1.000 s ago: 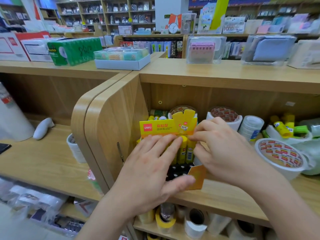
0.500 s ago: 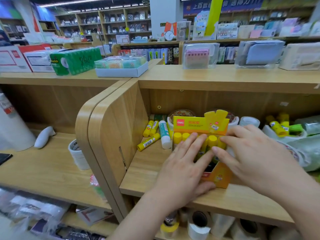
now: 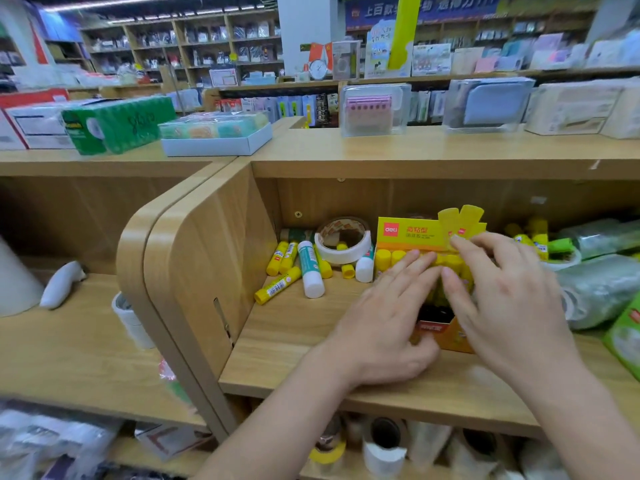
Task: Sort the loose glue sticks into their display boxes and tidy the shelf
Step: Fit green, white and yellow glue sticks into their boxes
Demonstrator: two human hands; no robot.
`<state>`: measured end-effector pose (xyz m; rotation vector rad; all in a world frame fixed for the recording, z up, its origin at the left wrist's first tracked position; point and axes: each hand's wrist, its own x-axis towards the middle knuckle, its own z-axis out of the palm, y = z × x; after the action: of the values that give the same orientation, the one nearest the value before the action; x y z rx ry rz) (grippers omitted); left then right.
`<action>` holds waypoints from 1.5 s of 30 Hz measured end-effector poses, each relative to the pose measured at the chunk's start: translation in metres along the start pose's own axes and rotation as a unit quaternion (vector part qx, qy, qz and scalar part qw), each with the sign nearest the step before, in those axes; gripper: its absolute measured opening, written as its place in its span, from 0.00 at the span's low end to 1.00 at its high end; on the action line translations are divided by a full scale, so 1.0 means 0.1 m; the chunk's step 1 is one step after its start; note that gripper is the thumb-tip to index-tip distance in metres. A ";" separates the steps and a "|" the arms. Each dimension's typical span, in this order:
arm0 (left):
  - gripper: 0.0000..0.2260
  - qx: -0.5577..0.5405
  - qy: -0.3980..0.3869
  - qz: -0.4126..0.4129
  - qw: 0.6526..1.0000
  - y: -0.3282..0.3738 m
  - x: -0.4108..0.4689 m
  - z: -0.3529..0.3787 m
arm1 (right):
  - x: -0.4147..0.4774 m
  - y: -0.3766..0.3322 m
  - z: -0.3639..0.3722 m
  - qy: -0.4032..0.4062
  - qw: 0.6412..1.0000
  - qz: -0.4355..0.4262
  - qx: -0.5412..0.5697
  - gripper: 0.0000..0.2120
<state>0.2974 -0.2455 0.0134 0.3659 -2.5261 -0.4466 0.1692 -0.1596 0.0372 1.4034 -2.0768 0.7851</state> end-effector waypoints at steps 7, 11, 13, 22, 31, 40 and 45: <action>0.24 0.095 0.187 -0.221 0.953 -0.35 -0.20 -0.58 | -0.03 -0.25 -0.01 0.030 0.993 -0.081 0.082 0.18; 0.30 0.191 -0.069 -0.392 0.897 -0.74 -0.16 -0.63 | -0.12 -0.67 0.04 -0.068 0.976 -0.118 0.171 0.19; 0.29 0.203 -0.122 -0.397 0.887 -0.85 -0.13 -0.57 | -0.13 -0.87 0.11 -0.167 0.964 -0.126 0.163 0.23; 0.29 0.230 -0.167 -0.375 0.883 -1.01 -0.10 -0.53 | 0.24 -1.19 0.35 -0.389 0.911 -0.136 0.027 0.21; 0.27 0.250 -0.091 -0.385 0.884 -0.83 -0.30 -0.45 | 0.51 -1.20 0.73 -0.401 0.905 -0.139 0.033 0.19; 0.18 0.326 -0.088 -0.360 0.870 -0.74 -0.29 -0.49 | 0.41 -1.18 0.66 -0.318 0.937 -0.125 0.071 0.10; 0.22 0.308 -0.124 -0.381 0.863 -0.75 -0.29 -0.46 | 0.33 -1.05 0.31 -0.189 0.971 -0.104 0.107 0.09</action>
<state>0.3590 -0.3141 0.0080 1.6744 -2.6250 0.0782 0.2540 -0.2344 0.0573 1.9858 -2.1136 0.7148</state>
